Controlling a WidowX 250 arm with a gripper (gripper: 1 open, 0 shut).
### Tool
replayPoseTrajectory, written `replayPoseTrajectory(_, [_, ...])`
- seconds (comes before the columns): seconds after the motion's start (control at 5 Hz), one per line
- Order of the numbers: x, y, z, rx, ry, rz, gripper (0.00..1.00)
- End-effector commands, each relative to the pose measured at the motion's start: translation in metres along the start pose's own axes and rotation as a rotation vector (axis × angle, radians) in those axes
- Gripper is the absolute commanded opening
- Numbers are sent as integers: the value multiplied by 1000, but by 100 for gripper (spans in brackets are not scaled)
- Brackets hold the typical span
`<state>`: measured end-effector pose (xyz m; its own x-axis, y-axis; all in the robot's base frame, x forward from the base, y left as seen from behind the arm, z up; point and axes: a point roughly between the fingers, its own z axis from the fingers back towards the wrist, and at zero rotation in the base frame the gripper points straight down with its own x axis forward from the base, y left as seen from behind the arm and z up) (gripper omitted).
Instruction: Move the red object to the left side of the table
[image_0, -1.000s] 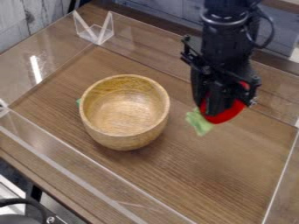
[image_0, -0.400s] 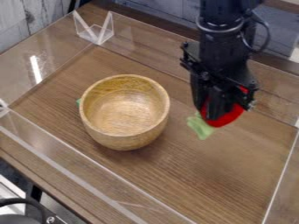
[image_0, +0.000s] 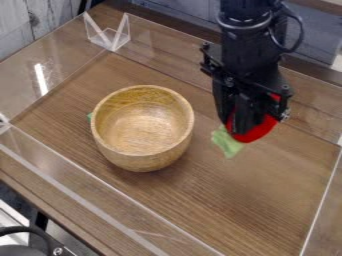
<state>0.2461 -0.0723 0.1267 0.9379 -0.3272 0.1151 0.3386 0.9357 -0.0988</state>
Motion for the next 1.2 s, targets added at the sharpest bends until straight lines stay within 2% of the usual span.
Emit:
replayPoseTrajectory(0.0, [1, 17, 23, 21, -61, 68, 0])
replayPoseTrajectory(0.4, [-17, 78, 34, 69, -68, 268, 0])
replayPoseTrajectory(0.8, [-33, 91, 38, 78, -77, 281, 0])
replayPoseTrajectory(1.0, [-35, 107, 39, 87, -78, 304, 0])
